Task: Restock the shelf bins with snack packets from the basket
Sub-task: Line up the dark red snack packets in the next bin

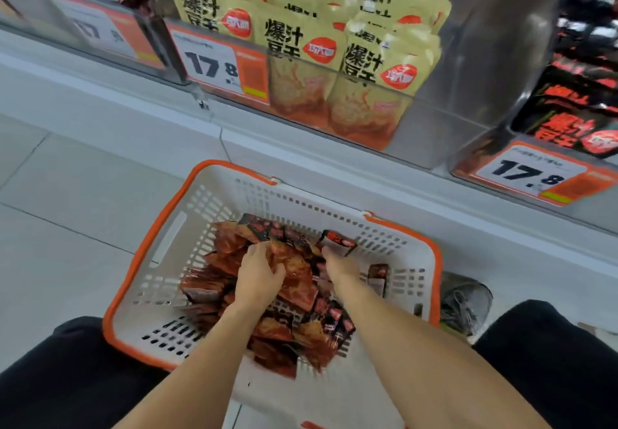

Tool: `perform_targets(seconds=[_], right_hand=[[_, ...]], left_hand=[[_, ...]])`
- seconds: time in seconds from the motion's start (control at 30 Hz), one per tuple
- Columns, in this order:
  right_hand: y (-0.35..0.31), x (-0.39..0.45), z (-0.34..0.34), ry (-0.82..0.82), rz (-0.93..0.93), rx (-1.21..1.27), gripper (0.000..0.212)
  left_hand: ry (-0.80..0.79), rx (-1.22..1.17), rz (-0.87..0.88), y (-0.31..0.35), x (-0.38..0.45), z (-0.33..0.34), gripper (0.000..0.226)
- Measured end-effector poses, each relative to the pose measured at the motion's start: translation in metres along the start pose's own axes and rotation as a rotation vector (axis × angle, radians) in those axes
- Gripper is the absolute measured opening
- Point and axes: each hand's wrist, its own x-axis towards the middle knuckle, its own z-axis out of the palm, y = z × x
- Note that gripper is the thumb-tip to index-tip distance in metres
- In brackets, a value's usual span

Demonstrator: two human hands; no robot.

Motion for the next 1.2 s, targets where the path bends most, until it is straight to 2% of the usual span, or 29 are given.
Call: perform_targets(seconds=[0.07,0.17,0.27,0.33,0.4,0.5,0.57,0.63,0.73,0.8,0.87,0.93,1.03,1.13,1.2], right_hand=[[-0.003,0.016,0.005,0.008,0.077,0.168,0.058],[-0.001,0.033,0.015,-0.003,0.1,0.217,0.054],[0.006,0.028,0.022,-0.132,0.218,0.22,0.032],[0.011,0.006,0.016,-0.306,0.263,0.213,0.012],[0.016,-0.017,0.004,-0.44,0.244,0.152,0.003],[0.02,-0.04,-0.02,-0.493,0.125,-0.044,0.02],[0.014,-0.051,-0.043,-0.485,-0.004,-0.206,0.038],[-0.001,-0.061,-0.074,-0.431,-0.171,-0.318,0.045],[-0.03,-0.088,-0.125,-0.318,-0.437,-0.422,0.049],[-0.048,-0.111,-0.155,-0.277,-0.622,-0.548,0.044],[-0.06,-0.135,-0.183,-0.265,-0.778,-0.633,0.029],[-0.074,-0.166,-0.214,-0.233,-0.902,-0.686,0.016],[-0.098,-0.217,-0.263,-0.096,-1.078,-0.634,0.014],[-0.115,-0.259,-0.309,0.18,-1.216,-0.447,0.014],[-0.122,-0.279,-0.336,0.41,-1.27,-0.366,0.019]], left_hand=[[-0.036,-0.001,-0.02,-0.006,0.007,0.005,0.057],[-0.032,-0.016,-0.054,-0.006,0.014,0.013,0.054],[-0.008,-0.064,-0.135,0.003,0.014,0.017,0.049],[-0.008,-0.128,-0.209,0.006,0.011,0.019,0.046],[-0.002,-0.291,-0.326,0.009,0.006,0.021,0.041],[0.055,-0.488,-0.442,0.018,-0.009,0.02,0.04],[0.05,-0.511,-0.379,0.026,-0.02,0.018,0.041],[0.014,-0.515,-0.269,0.043,-0.034,0.01,0.035],[-0.041,-0.431,-0.031,0.077,-0.055,-0.008,0.011],[-0.101,-0.397,0.152,0.105,-0.073,-0.018,0.012],[-0.185,-0.385,0.289,0.134,-0.09,-0.026,0.006],[-0.219,-0.401,0.4,0.165,-0.107,-0.032,0.008],[-0.067,-0.433,0.543,0.215,-0.131,-0.04,0.013],[0.228,-0.437,0.683,0.258,-0.151,-0.051,0.03],[0.411,-0.379,0.837,0.279,-0.153,-0.06,0.041]])
